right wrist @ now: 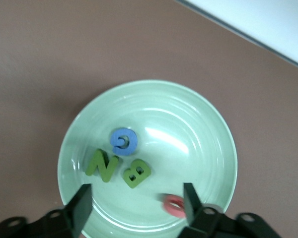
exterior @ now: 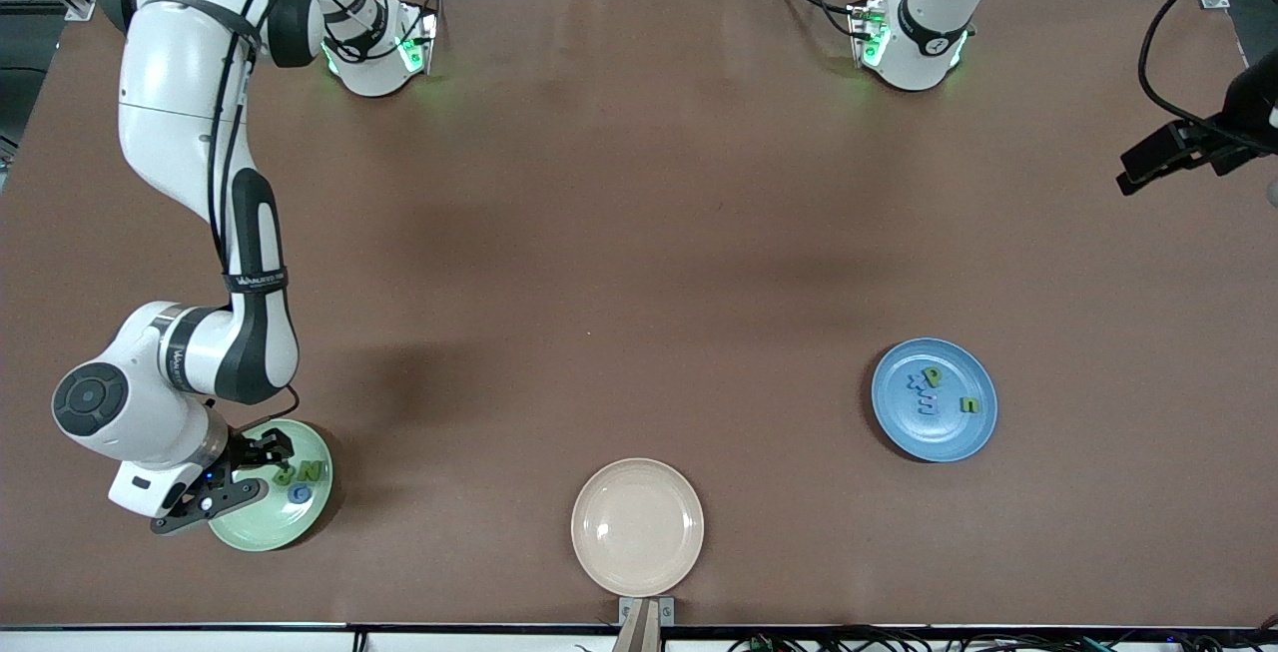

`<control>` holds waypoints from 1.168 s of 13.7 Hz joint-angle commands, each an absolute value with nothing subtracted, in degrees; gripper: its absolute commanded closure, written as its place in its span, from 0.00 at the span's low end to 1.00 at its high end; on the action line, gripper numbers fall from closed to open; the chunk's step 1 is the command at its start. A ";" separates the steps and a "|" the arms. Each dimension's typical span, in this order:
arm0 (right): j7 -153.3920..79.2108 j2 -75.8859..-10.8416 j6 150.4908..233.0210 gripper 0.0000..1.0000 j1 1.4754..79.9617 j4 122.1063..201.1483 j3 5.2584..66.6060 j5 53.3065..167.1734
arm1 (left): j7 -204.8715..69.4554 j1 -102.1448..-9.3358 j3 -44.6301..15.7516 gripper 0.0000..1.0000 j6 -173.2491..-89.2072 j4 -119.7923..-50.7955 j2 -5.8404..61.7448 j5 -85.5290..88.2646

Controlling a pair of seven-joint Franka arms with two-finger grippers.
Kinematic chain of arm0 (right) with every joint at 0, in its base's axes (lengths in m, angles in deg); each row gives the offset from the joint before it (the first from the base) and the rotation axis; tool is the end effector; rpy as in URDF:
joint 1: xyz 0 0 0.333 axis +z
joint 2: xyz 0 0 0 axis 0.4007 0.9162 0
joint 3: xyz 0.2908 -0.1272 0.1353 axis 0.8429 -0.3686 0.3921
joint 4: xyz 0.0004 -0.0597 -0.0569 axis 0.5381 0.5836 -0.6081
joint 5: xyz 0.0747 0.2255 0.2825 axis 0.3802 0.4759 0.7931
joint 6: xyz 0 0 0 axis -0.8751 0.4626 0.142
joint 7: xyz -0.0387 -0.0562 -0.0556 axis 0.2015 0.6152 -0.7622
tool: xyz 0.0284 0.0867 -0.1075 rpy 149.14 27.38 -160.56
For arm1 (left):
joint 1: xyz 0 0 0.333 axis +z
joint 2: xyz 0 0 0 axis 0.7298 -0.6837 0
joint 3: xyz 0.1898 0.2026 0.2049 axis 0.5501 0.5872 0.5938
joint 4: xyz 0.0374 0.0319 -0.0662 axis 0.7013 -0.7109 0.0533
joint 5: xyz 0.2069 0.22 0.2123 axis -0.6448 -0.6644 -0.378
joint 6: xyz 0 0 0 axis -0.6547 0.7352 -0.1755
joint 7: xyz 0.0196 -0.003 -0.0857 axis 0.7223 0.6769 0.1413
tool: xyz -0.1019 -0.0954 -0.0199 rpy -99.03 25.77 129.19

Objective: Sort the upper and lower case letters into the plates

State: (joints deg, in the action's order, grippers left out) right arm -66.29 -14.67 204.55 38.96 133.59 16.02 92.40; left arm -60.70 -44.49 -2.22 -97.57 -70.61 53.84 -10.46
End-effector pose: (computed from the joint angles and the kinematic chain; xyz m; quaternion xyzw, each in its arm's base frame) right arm 0.7765 -0.0183 0.2591 0.9738 0.2087 0.0699 0.0575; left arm 0.5153 -0.0255 0.6517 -0.9957 -0.0882 0.0079 0.0263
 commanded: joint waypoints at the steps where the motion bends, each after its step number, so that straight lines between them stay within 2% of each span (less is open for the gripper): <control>1: -63.46 -20.58 202.18 0.00 38.83 135.29 15.98 93.52 | -61.68 -44.58 -2.35 0.00 -98.00 -73.29 56.82 -9.65; 8: -47.46 -35.96 183.65 0.00 40.32 135.20 13.61 91.07 | -62.29 -44.23 -2.27 0.00 -99.49 -72.51 55.68 -9.82; 11: -42.36 -41.67 180.64 0.00 42.07 135.38 13.70 85.97 | -64.13 -44.32 -2.27 0.00 -99.49 -72.24 55.60 -10.61; 13: -33.51 -44.32 173.64 0.00 40.94 135.20 14.66 85.87 | -69.04 -44.05 -1.74 0.00 -99.49 -71.98 55.60 -9.83; 14: -32.86 -46.16 172.74 0.00 39.54 135.29 17.10 85.09 | -68.80 -44.23 -1.65 0.00 -99.41 -72.07 55.60 -10.17; 16: -32.24 -50.02 171.68 0.00 33.23 135.90 27.00 78.53 | -66.00 -44.23 -1.74 0.00 -99.14 -72.15 55.16 -9.82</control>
State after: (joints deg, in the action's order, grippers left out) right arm -34.49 -44.78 172.00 38.55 132.56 18.30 83.41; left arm -66.93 -44.32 -1.76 -99.05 -72.03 55.15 -10.46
